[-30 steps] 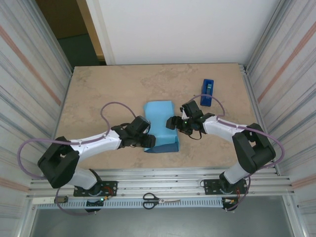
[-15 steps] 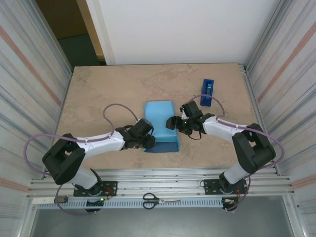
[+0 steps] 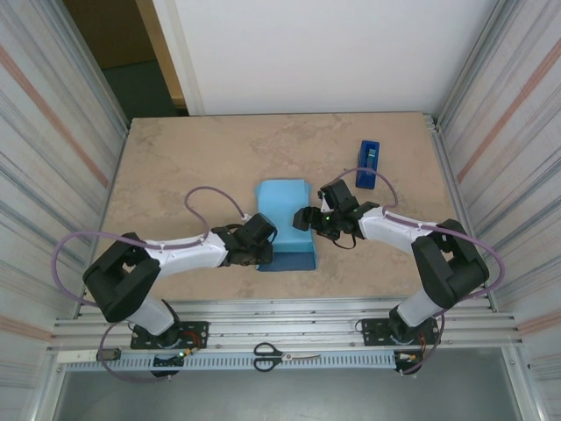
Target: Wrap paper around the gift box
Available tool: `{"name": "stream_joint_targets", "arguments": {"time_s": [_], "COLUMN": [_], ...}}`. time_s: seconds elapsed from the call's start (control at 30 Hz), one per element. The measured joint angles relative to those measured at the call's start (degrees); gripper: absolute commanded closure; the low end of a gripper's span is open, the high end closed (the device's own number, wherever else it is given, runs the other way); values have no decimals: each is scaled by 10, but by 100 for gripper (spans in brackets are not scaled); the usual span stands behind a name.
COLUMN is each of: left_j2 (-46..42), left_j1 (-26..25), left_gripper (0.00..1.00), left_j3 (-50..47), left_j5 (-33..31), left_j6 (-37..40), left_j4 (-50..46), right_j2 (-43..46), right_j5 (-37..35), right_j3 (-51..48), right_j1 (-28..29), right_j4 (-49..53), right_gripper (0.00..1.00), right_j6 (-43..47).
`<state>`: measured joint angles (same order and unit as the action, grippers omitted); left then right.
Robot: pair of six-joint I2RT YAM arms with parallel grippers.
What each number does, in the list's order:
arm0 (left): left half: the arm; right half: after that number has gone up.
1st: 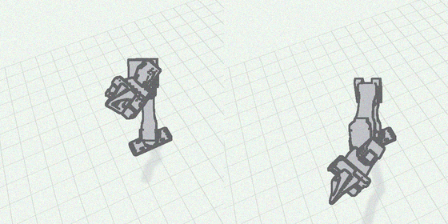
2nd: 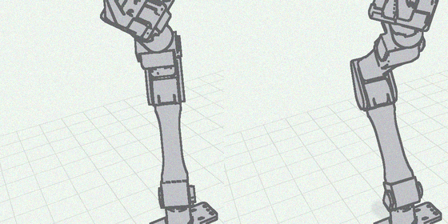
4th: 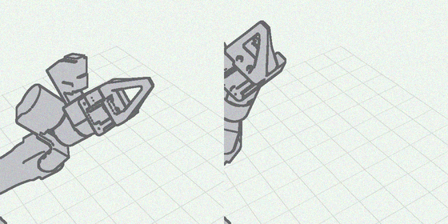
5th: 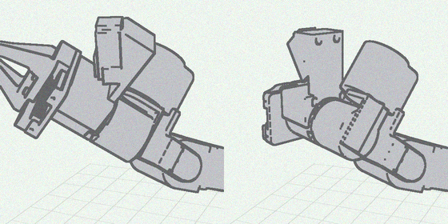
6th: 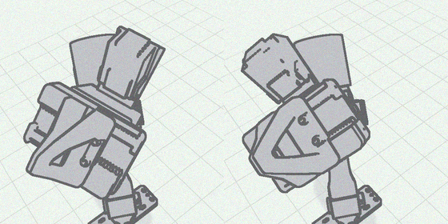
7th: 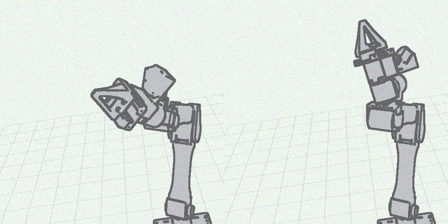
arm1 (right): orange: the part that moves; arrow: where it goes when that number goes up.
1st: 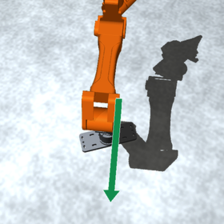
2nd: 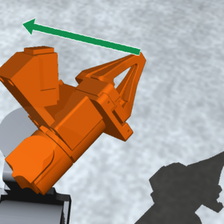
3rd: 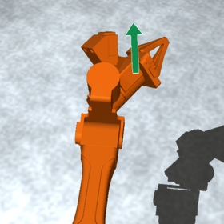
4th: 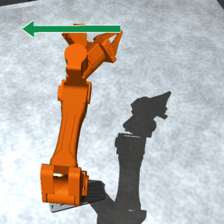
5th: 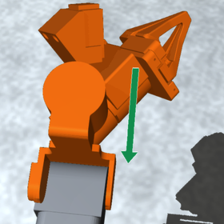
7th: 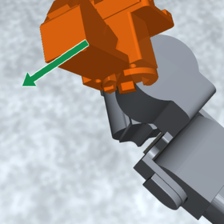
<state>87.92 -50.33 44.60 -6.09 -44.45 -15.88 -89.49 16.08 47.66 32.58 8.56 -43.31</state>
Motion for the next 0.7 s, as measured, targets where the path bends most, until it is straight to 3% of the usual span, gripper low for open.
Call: {"name": "stream_joint_targets", "arguments": {"time_s": [0.23,0.33,0.7], "left_j2": [8,15,35], "left_j1": [-5,-7,-12], "left_gripper": [79,88,100], "left_j3": [10,16,26], "left_j5": [-17,-22,-35], "left_j6": [0,-4,-7], "left_j4": [-12,-21,-35], "right_j2": [0,0,0], "right_j5": [-2,-2,-10], "right_j3": [0,0,0], "right_j1": [1,1,5], "right_j4": [0,0,-2], "right_gripper": [22,22,21], "right_j6": [0,0,-4]}}
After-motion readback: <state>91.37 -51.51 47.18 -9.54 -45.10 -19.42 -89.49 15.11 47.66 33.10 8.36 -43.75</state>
